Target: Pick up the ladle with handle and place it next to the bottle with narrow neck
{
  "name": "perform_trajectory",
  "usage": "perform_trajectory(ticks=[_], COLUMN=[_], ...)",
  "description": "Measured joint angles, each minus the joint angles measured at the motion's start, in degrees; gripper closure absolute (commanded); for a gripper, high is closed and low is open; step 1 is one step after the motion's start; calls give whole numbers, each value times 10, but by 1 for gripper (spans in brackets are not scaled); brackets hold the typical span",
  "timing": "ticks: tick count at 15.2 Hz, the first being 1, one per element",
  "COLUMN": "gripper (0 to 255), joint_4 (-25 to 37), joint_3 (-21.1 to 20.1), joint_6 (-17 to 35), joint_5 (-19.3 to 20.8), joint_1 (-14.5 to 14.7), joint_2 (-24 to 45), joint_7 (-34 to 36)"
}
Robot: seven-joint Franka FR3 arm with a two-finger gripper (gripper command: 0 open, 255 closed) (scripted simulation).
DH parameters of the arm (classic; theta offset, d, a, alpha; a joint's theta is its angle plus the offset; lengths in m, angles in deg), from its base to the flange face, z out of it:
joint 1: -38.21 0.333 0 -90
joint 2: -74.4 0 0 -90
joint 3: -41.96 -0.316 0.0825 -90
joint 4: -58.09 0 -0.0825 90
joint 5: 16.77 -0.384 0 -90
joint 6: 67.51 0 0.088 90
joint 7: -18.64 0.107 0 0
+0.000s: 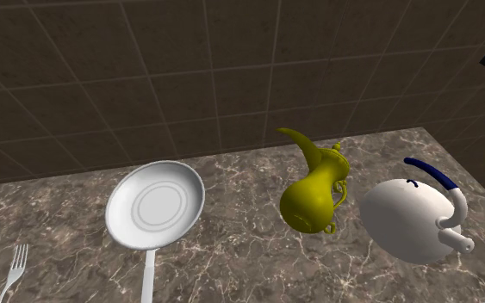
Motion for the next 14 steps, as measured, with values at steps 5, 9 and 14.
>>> perform_trajectory(ticks=[5,9,14], gripper=[255,255,255], joint_4=[6,17,36], joint_3=[46,85,137], joint_6=[-17,-40,-55], joint_5=[19,37,53], joint_1=[-25,-47,-64], joint_2=[-15,-31,-33], joint_7=[-61,-114,-177])
